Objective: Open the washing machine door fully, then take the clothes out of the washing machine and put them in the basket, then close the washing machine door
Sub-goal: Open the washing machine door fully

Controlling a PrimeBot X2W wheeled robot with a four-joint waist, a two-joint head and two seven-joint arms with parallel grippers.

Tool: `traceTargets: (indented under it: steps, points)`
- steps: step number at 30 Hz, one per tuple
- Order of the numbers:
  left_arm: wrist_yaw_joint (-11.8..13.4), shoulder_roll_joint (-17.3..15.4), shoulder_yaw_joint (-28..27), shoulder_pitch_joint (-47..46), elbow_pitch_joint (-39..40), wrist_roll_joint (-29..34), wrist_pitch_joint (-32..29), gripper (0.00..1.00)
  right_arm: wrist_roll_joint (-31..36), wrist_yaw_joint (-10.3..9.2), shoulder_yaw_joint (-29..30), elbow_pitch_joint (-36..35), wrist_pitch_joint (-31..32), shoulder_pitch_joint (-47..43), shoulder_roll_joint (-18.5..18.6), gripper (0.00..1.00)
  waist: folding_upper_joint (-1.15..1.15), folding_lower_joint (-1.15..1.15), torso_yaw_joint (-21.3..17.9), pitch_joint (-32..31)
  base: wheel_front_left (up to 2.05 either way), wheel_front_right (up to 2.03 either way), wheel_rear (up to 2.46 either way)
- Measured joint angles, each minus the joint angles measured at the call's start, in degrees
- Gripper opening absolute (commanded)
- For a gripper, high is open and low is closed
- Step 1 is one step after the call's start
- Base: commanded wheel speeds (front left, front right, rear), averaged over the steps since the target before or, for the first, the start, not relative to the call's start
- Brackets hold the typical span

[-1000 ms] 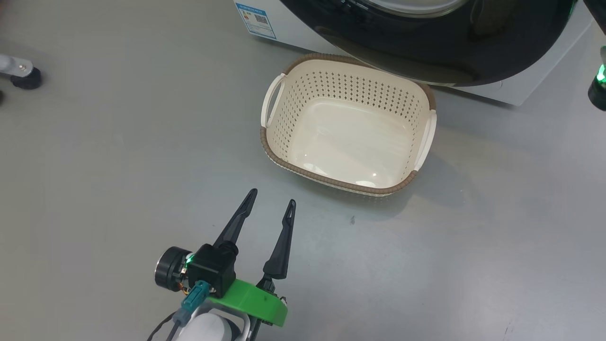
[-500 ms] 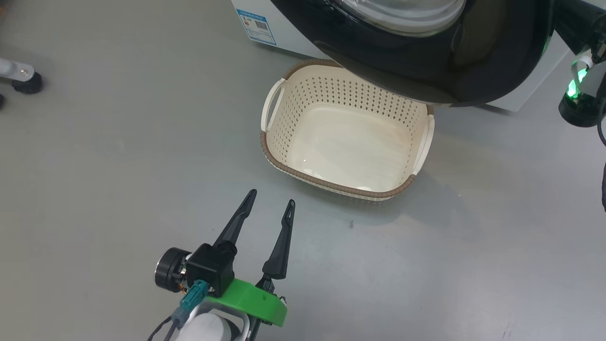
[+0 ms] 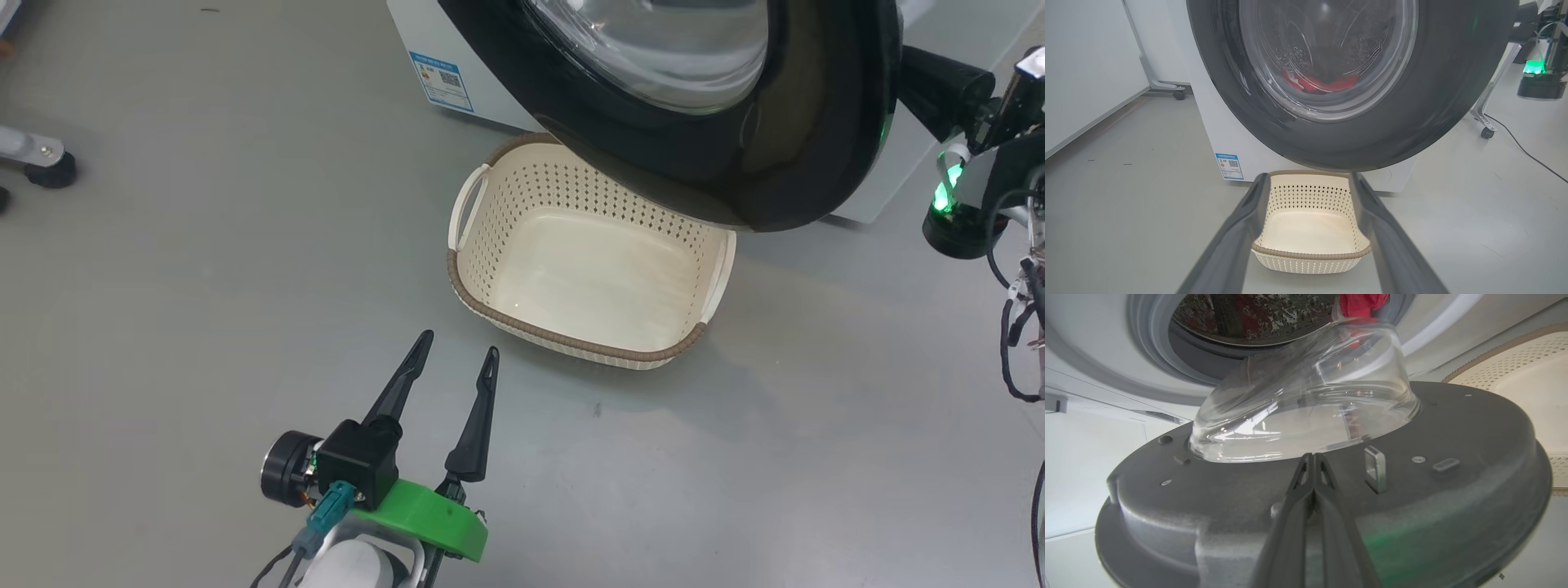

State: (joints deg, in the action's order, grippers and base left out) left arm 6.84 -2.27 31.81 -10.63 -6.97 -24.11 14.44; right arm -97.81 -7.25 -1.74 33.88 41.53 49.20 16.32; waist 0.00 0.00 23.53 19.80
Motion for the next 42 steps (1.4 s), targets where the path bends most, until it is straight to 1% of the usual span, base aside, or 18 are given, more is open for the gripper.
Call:
traceTargets:
  steps: [23,42]
  points:
    - [0.00,-0.02,-0.32,0.30,-1.82,1.01,0.00,1.00,-0.10,0.00,-4.33,1.04,2.61,-6.52,-5.10,0.00,0.00,0.00,-0.55,-5.20,0.00,0.00,0.00]
    - [0.00,-0.04,-0.27,1.40,-2.08,1.52,0.00,1.00,-1.43,0.00,-7.48,0.10,4.67,-10.07,-9.25,0.00,0.00,0.00,-0.13,-6.90,0.00,0.00,0.00]
